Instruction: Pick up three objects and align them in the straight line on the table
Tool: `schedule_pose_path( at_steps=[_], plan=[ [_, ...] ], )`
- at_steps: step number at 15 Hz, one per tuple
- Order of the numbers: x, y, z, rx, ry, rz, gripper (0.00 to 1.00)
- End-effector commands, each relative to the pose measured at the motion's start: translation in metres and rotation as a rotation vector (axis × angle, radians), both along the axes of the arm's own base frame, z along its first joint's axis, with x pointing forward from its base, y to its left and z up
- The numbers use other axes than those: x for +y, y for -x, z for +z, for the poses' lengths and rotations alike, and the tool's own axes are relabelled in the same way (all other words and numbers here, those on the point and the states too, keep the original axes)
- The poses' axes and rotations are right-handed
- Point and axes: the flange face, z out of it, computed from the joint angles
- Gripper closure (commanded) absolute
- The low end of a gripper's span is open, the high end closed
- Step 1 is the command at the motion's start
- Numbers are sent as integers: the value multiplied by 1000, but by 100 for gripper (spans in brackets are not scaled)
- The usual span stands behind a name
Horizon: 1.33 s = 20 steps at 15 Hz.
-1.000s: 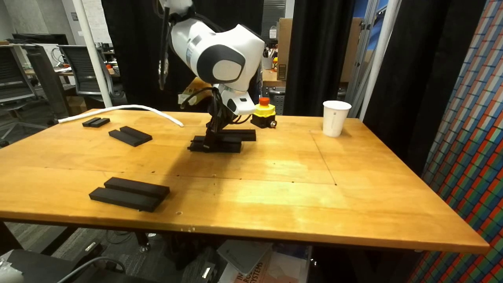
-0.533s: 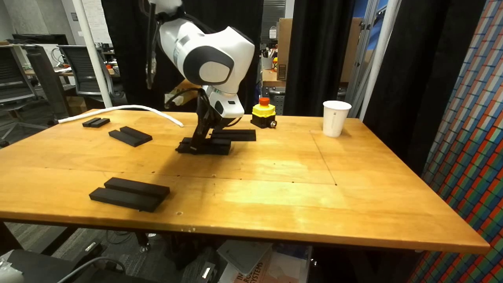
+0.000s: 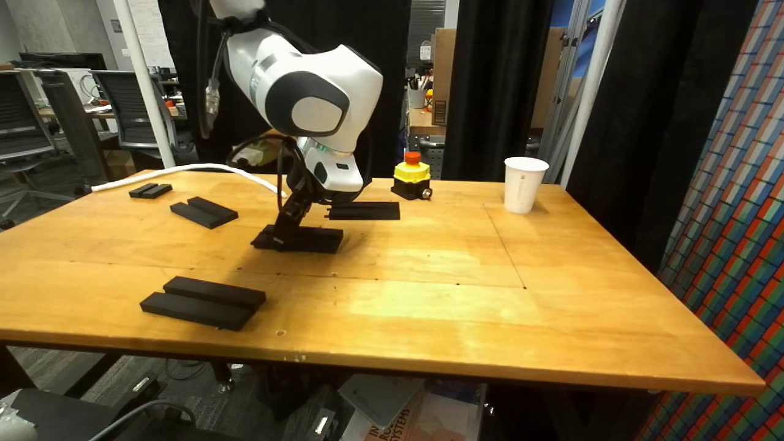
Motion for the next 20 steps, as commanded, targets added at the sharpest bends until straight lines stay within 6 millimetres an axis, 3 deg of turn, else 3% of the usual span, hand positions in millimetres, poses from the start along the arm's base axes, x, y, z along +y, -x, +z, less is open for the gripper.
schedule_pose_path(
  at_steps=[1, 5, 6, 8, 11, 15, 18, 20],
  plan=[
    [8, 28, -17, 86, -21, -6, 54],
    [5, 25, -15, 72, -13, -12, 54],
    [4, 21, -12, 57, -9, 0, 7],
    [3, 17, -8, 49, 8, 10, 1],
    [9, 12, 10, 29, 65, 62, 0],
    [10, -12, 58, 14, 236, 172, 0],
    [5, -44, 103, -6, 350, 248, 0],
    [0, -67, 121, -27, 400, 293, 0]
  ],
)
